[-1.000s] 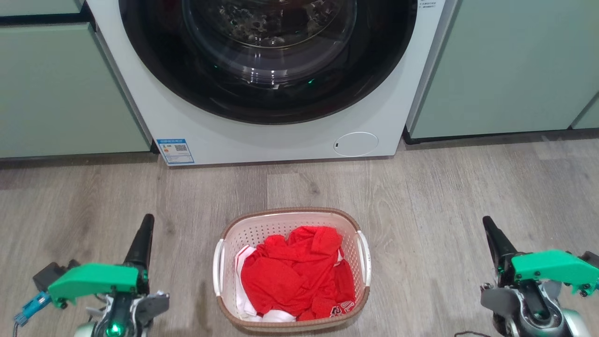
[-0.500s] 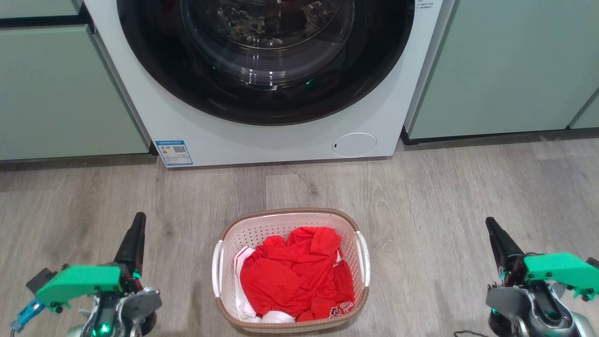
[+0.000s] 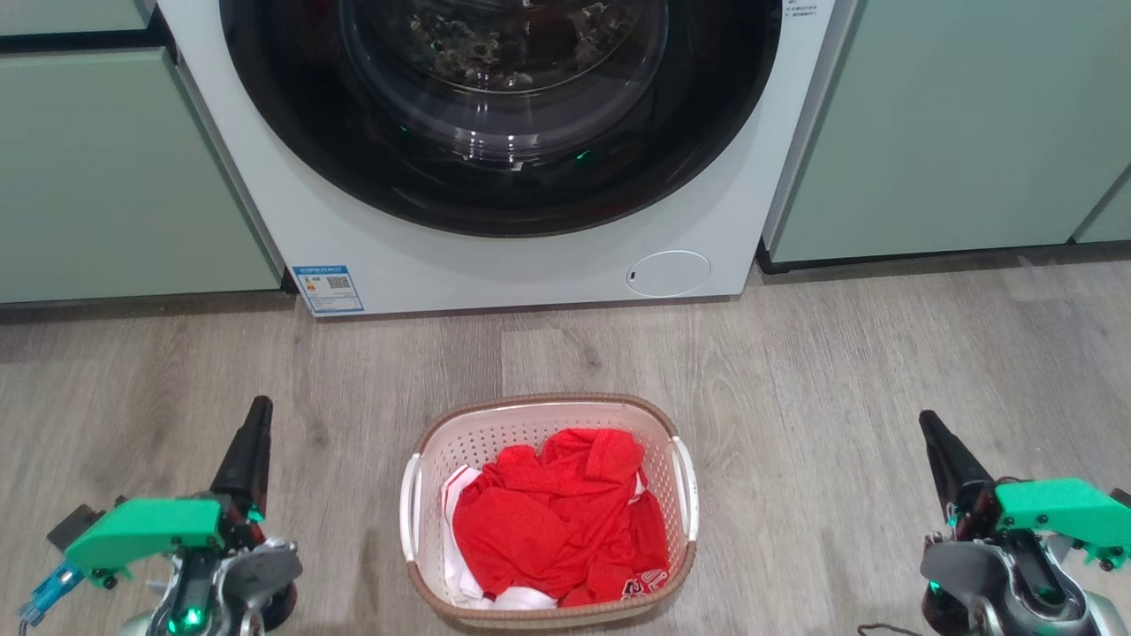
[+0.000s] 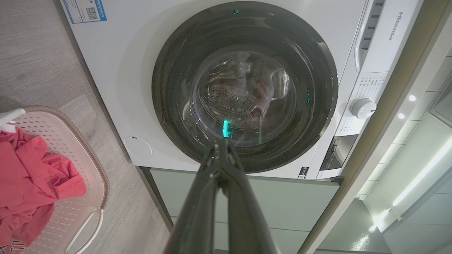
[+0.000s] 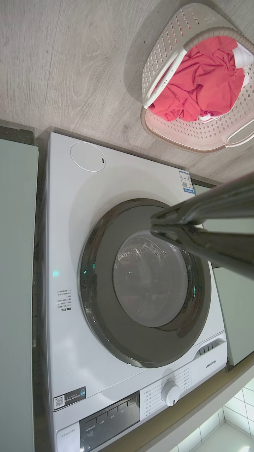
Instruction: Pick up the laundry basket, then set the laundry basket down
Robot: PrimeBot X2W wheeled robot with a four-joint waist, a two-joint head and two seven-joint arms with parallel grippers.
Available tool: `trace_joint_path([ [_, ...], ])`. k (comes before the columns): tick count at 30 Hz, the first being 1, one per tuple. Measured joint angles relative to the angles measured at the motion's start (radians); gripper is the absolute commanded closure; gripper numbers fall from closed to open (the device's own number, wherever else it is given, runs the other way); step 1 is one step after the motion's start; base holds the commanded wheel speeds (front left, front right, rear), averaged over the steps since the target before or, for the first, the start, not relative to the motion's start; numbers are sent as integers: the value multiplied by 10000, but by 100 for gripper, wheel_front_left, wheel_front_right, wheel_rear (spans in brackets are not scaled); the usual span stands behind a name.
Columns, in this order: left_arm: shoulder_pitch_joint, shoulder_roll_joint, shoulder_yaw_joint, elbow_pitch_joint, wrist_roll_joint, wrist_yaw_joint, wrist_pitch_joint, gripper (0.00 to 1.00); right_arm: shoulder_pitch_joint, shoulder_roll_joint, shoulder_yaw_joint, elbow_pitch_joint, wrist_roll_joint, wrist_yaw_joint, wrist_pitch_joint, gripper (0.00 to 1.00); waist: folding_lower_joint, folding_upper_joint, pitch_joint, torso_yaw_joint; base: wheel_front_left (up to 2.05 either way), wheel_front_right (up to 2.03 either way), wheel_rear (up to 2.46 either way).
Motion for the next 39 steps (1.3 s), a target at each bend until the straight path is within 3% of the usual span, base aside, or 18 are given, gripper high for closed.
trace_joint_path([
  [39,0,-31,125,2,4,0,52,100,-1,17,-121,2,-2,0,82,100,0,0,0,0,0,0,0],
])
